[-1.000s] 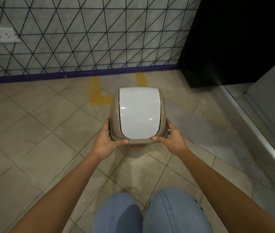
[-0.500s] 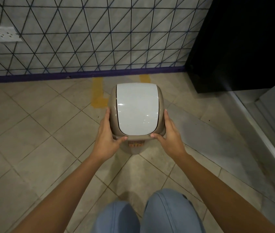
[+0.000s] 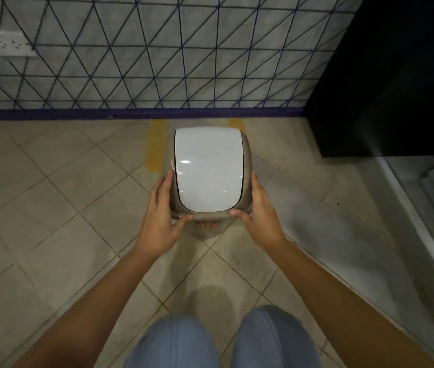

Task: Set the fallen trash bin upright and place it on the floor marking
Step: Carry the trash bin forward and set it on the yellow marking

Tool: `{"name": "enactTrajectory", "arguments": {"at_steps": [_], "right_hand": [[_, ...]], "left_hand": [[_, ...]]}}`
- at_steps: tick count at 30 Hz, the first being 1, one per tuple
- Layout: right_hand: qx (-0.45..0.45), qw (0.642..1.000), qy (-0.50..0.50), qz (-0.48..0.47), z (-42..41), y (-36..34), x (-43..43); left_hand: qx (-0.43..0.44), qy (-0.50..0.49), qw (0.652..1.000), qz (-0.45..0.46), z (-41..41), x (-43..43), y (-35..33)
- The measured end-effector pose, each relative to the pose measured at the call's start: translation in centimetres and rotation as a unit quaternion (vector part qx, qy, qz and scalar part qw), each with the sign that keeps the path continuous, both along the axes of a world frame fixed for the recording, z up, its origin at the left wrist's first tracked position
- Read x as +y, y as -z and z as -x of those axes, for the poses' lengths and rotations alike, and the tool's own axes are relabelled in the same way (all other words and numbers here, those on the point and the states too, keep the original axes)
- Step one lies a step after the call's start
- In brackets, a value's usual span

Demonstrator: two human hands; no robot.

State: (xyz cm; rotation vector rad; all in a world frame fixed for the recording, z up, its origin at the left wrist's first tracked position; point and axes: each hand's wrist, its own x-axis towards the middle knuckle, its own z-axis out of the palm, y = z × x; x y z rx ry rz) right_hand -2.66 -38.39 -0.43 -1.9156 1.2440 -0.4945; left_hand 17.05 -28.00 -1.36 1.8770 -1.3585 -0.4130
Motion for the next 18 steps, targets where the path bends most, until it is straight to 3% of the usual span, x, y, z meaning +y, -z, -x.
{"name": "enactTrajectory", "arguments": {"at_steps": [7,18], "right_hand": [[0.062,0.989,-0.075,0.116,-0.7,-0.5,-1.9],[0.024,0.994,-0.048,0.095,-2.7,-0.3,-4.2]], "left_hand": [[-0.080,0.009,0.997,0.018,-1.4,-1.0,0.3],[-0.075,0.036,0.996,0.027,-4.5,-2.8,0.1]]}}
